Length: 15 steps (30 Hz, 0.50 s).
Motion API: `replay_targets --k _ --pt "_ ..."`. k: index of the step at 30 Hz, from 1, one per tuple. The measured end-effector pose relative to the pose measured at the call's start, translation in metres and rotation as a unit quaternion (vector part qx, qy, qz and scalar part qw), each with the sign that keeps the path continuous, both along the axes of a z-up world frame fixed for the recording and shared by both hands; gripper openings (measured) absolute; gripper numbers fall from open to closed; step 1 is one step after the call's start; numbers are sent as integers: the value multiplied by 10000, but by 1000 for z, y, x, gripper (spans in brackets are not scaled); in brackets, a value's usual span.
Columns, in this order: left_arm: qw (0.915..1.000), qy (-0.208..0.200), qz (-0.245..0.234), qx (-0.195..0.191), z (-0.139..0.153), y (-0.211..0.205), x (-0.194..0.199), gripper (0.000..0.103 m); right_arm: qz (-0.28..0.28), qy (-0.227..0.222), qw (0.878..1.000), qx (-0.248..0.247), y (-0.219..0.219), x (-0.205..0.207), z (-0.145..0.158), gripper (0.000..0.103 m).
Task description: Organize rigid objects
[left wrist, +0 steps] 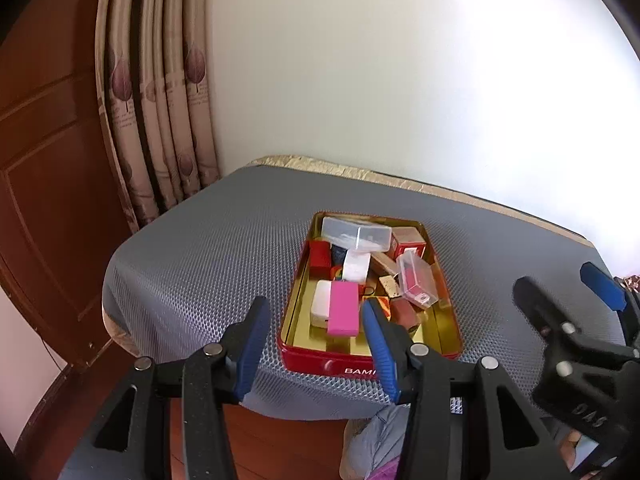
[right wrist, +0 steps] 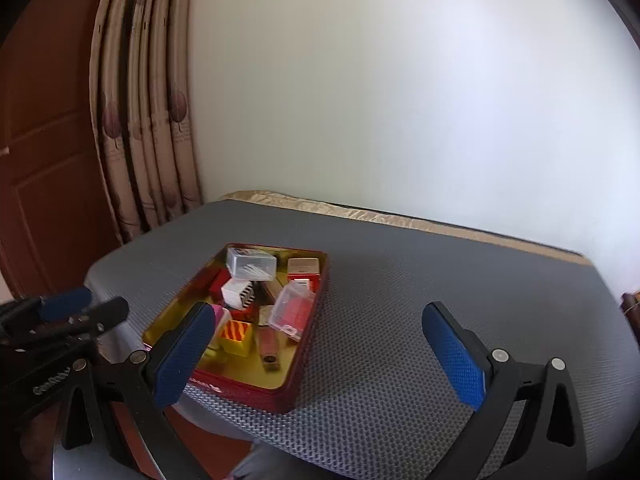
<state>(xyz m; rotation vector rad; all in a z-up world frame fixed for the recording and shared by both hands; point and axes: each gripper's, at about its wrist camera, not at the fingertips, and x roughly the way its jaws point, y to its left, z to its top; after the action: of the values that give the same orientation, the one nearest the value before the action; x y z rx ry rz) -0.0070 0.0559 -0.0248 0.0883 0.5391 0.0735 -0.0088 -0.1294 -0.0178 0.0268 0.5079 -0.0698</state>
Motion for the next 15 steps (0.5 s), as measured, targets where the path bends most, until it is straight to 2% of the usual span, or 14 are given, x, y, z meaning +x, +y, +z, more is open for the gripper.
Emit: replay_targets --k 8,15 --pt "9993 -213 -274 151 3 -11 -8 49 65 20 10000 63 1 -2 -2 103" --pt "9994 -67 -271 217 -1 -11 -5 54 131 32 9999 60 2 -2 -3 103"
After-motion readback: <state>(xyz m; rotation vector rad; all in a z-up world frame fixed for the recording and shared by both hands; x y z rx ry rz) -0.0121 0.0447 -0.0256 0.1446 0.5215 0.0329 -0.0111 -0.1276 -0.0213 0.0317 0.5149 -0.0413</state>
